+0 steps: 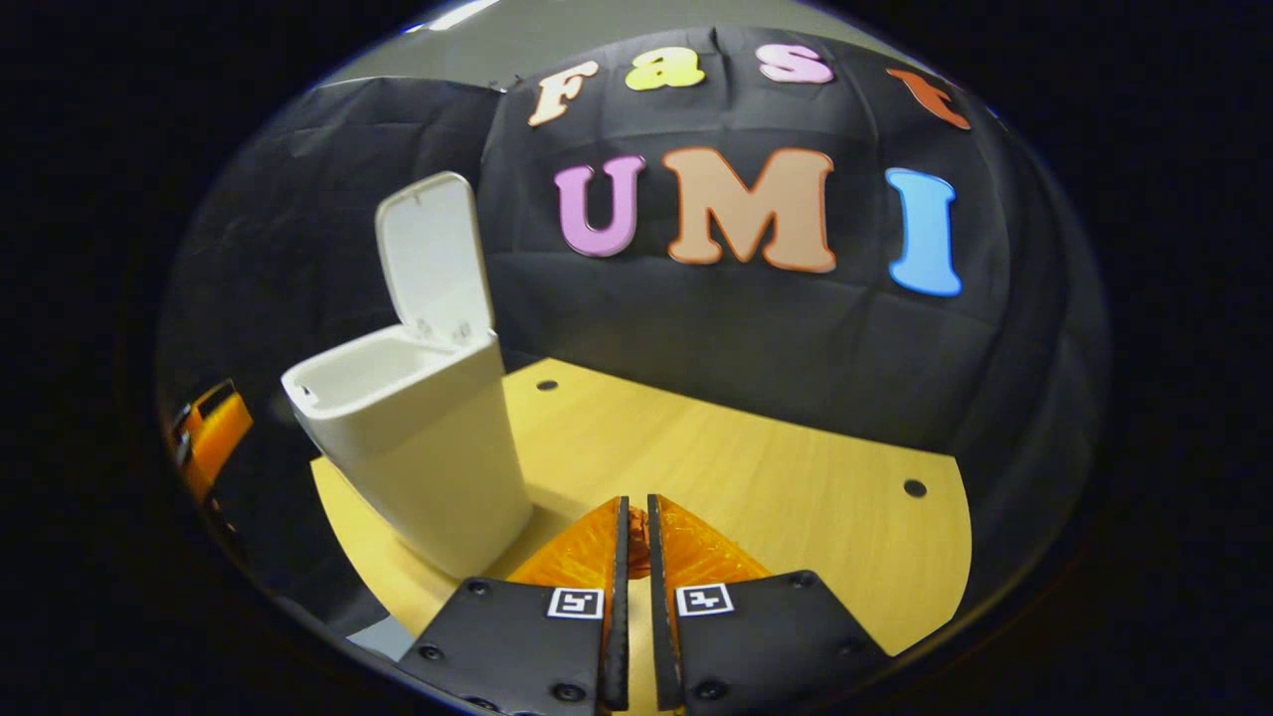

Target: Press the lid of the desktop garbage bin to open it, pick up the crumpled paper on the desktop and throw it into the bin, then pick up the pop can on the desktop and drop it into the bin, and finally close the garbage bin lid.

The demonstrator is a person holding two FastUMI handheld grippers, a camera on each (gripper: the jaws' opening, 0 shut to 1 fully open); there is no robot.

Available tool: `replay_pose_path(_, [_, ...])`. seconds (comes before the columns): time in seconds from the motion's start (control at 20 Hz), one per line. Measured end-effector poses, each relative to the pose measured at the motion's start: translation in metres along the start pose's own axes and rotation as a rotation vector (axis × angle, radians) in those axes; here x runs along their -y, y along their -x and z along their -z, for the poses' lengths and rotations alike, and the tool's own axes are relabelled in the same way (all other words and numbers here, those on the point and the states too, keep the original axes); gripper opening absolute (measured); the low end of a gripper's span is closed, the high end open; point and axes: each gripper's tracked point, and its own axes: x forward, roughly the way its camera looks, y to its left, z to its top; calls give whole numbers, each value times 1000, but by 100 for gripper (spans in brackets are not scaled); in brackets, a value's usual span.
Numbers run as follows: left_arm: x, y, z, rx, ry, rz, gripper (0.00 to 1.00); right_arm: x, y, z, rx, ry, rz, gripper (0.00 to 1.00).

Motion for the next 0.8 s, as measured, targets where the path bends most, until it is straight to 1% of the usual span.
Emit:
replay_pose_path(0.15, [-2,2,-1,1,-3,1,93,-62,7,-61,125,62,-111,12])
replay_pose_path(0.2, [-4,5,-1,3,-4,-1,93,-80,9,-75,157,85,-148,12])
replay_pose_path(0.3, [-8,9,-2,5,-7,-8,93,-112,8,-98,206,112,-198,12])
replay_pose_path(0.5, [-21,20,-4,6,-18,-32,93,-163,-16,-113,215,112,-281,13])
replay_pose_path(0.65, [-31,25,-4,-1,-20,-49,93,-194,-29,-116,222,107,-316,13])
replay_pose_path(0.75, [-34,30,-4,-7,-22,-53,93,-206,-38,-115,211,103,-331,12])
replay_pose_path(0.8, [-34,31,-4,-8,-23,-52,93,-211,-40,-114,203,95,-347,17])
